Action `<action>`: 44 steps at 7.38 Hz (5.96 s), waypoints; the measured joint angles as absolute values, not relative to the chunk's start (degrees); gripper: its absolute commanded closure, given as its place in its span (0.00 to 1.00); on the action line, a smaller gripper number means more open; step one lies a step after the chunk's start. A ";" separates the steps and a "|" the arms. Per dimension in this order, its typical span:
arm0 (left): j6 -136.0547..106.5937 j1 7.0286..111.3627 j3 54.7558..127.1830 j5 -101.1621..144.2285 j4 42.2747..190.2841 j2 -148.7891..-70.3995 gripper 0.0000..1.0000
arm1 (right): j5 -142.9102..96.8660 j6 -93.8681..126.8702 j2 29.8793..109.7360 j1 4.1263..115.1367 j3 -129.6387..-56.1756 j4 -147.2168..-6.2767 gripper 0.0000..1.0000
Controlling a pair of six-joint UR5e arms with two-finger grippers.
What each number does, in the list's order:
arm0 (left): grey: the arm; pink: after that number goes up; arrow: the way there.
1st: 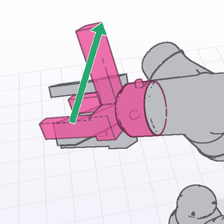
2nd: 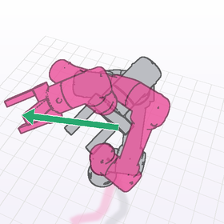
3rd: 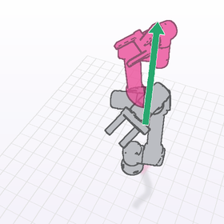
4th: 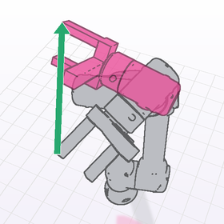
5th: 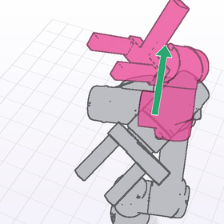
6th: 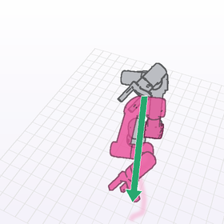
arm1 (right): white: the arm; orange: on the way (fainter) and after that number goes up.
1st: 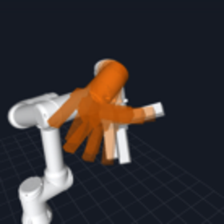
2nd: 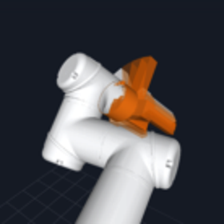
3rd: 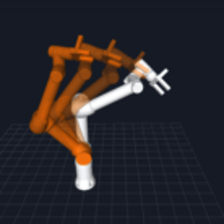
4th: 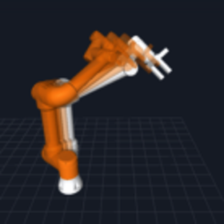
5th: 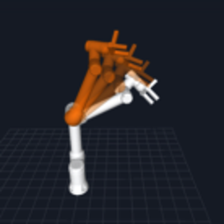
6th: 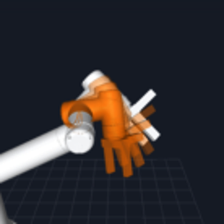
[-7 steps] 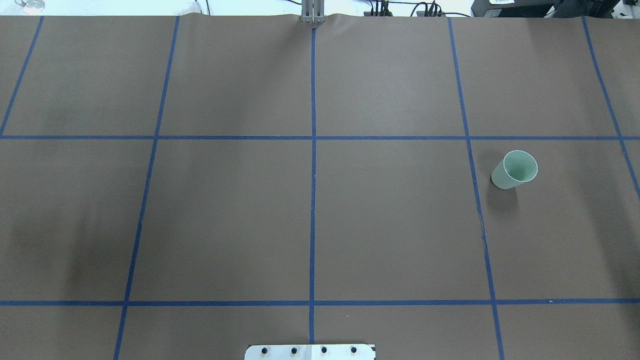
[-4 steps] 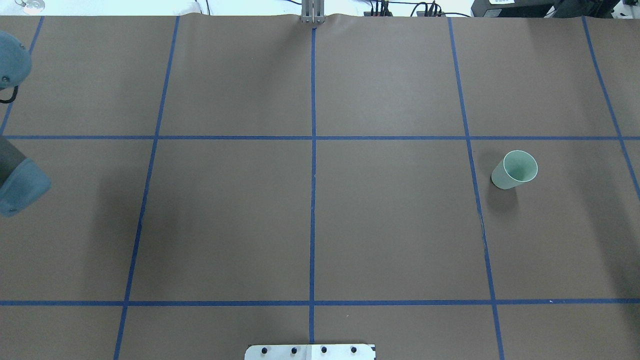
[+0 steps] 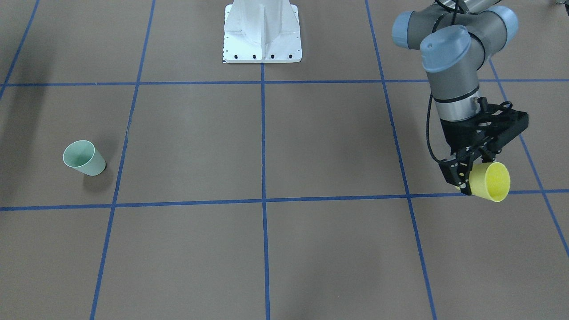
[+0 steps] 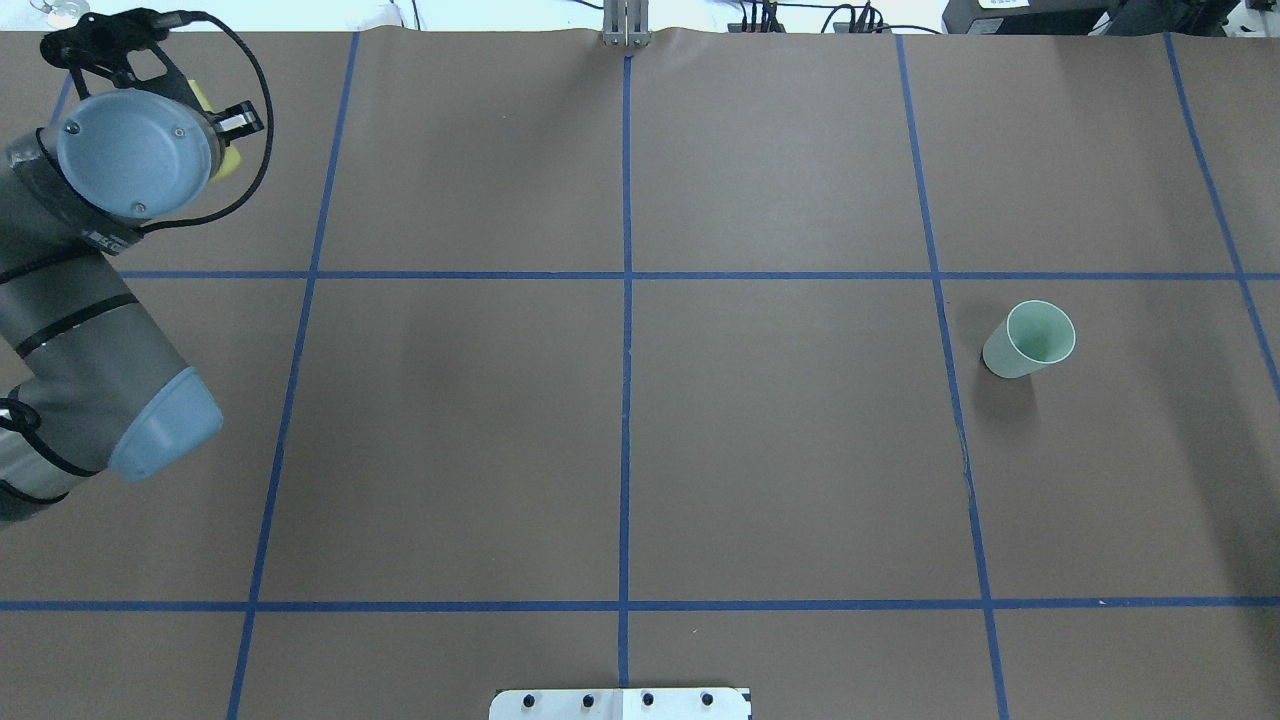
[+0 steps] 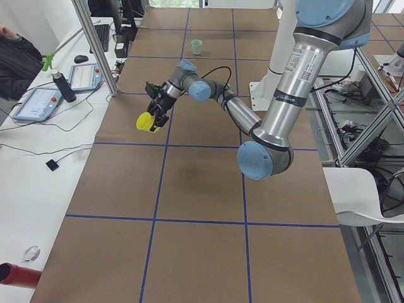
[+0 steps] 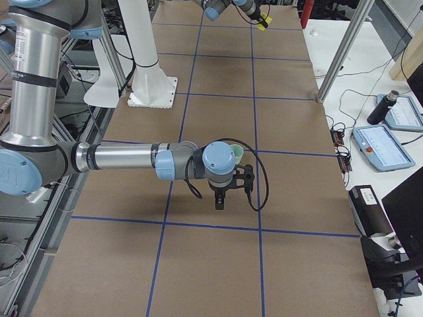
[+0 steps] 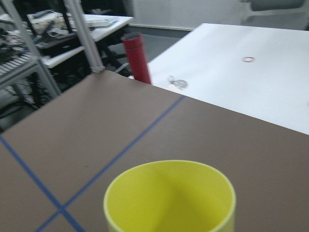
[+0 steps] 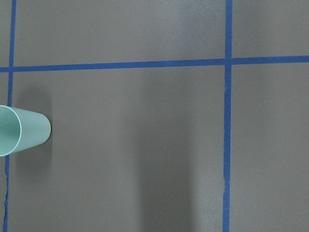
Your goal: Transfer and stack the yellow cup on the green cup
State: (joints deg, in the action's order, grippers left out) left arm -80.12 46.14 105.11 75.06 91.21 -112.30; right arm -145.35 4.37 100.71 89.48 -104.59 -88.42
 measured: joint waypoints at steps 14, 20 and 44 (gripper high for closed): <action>-33.68 27.11 102.90 102.72 144.00 -119.19 1.00 | -151.97 13.29 89.78 80.30 -103.65 -88.28 0.00; -32.79 26.51 97.28 103.32 150.18 -120.47 1.00 | -147.79 47.20 66.19 60.44 -104.02 -86.47 0.00; -33.02 21.66 92.07 103.27 160.59 -122.08 1.00 | -143.52 64.69 59.75 41.04 -103.36 -73.21 0.66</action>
